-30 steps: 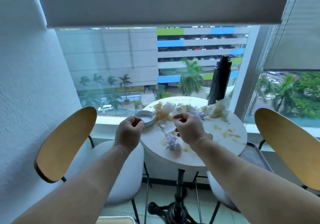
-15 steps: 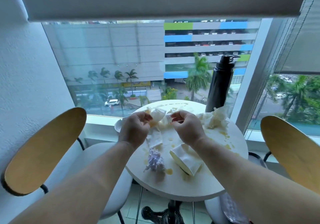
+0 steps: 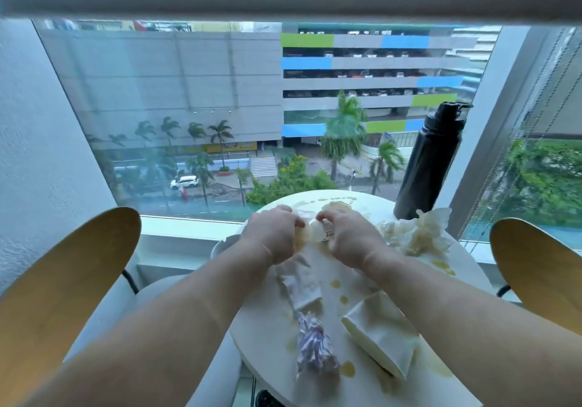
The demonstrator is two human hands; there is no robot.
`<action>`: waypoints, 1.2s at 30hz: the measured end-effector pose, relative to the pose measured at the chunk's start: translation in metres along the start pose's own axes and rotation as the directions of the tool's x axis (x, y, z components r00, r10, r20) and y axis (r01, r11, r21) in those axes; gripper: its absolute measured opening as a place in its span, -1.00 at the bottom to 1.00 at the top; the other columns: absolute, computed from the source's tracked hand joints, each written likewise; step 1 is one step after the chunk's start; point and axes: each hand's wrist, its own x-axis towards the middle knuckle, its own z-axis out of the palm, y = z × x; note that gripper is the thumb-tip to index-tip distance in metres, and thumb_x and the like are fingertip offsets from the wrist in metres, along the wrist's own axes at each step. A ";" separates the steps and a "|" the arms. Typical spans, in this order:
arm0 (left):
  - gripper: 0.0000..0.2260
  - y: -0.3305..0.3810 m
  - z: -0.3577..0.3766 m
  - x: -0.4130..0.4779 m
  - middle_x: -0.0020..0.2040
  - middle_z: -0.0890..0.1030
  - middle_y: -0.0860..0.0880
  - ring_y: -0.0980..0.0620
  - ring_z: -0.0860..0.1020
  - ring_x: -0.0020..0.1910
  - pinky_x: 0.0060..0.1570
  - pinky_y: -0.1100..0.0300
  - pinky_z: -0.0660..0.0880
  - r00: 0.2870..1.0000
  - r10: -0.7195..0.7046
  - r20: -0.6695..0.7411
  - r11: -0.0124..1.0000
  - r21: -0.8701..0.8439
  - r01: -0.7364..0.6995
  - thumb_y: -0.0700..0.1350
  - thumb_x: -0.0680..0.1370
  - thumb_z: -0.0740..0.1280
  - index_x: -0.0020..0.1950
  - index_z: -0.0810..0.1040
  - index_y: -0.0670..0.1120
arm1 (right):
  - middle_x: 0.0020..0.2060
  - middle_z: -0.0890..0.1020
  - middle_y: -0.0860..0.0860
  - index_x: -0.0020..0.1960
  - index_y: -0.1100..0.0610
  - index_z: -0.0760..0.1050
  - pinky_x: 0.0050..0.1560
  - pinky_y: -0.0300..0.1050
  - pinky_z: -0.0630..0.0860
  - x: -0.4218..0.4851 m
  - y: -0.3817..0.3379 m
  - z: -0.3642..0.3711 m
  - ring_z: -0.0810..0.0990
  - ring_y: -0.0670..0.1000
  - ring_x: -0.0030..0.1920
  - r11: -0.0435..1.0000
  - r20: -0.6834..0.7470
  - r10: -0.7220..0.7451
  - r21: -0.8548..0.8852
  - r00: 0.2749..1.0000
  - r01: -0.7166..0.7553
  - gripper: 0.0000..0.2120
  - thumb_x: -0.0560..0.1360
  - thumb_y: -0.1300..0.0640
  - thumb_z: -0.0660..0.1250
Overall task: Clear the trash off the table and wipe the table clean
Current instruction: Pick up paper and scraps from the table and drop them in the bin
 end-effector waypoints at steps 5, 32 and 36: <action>-0.61 -0.005 0.004 0.019 0.27 0.54 -0.06 -0.16 0.59 0.21 0.19 0.05 0.54 0.999 0.017 0.036 0.999 0.037 -0.018 -0.19 0.58 0.26 0.35 0.63 0.08 | 0.20 0.62 -0.08 0.32 -0.20 0.45 0.20 0.08 0.60 0.016 0.002 0.003 0.60 0.12 0.20 0.995 0.050 0.052 -0.091 0.997 -0.047 -0.44 0.39 0.24 0.26; -0.92 0.019 -0.022 -0.015 -0.26 0.70 -0.01 -0.07 0.68 -0.21 -0.20 0.15 0.63 0.772 -0.524 -0.359 0.666 -0.738 0.109 -0.19 0.45 0.34 -0.16 0.63 -0.06 | -0.10 0.66 -0.03 0.21 0.03 0.46 -0.17 -0.07 0.60 0.000 0.015 -0.029 0.67 0.02 -0.15 0.796 -0.152 0.134 0.605 0.979 -0.015 -0.71 0.55 0.02 0.44; -0.78 0.013 -0.028 -0.040 -0.19 0.71 0.04 0.01 0.65 -0.17 -0.05 0.11 0.62 0.772 -0.559 -0.302 0.546 -0.835 0.069 -0.16 0.31 0.36 -0.07 0.64 0.01 | -0.11 0.70 0.00 0.18 0.03 0.51 -0.08 0.07 0.67 -0.013 0.000 -0.025 0.71 0.11 -0.13 0.766 -0.148 0.145 0.642 0.978 -0.016 -0.73 0.51 0.05 0.41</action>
